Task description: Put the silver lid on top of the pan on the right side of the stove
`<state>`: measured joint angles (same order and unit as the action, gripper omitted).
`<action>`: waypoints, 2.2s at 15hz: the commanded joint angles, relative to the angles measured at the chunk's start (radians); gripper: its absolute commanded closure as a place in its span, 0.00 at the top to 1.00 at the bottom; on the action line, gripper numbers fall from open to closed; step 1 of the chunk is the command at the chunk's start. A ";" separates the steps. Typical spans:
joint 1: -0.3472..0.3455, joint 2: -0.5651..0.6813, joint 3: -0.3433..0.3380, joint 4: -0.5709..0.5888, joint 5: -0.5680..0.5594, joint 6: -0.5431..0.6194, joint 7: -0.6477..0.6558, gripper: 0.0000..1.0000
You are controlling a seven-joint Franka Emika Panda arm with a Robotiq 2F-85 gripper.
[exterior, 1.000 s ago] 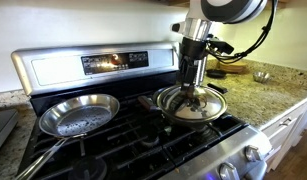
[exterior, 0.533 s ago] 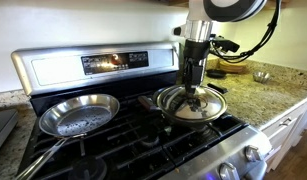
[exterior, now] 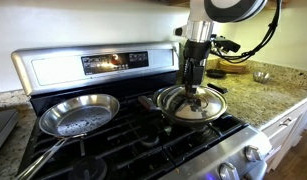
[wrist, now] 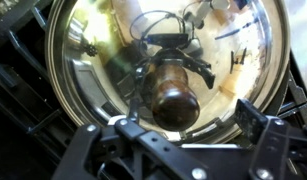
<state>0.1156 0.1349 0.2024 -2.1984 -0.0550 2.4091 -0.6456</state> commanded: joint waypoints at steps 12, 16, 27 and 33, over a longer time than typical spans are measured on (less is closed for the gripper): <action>0.007 -0.027 -0.021 -0.006 -0.043 -0.016 0.061 0.20; 0.005 -0.054 -0.015 -0.020 -0.019 -0.004 0.049 0.20; 0.010 -0.075 -0.002 -0.011 0.050 0.061 0.027 0.20; 0.005 -0.036 -0.001 -0.006 0.092 0.068 0.023 0.20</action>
<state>0.1180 0.1003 0.2052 -2.1971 0.0111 2.4562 -0.6182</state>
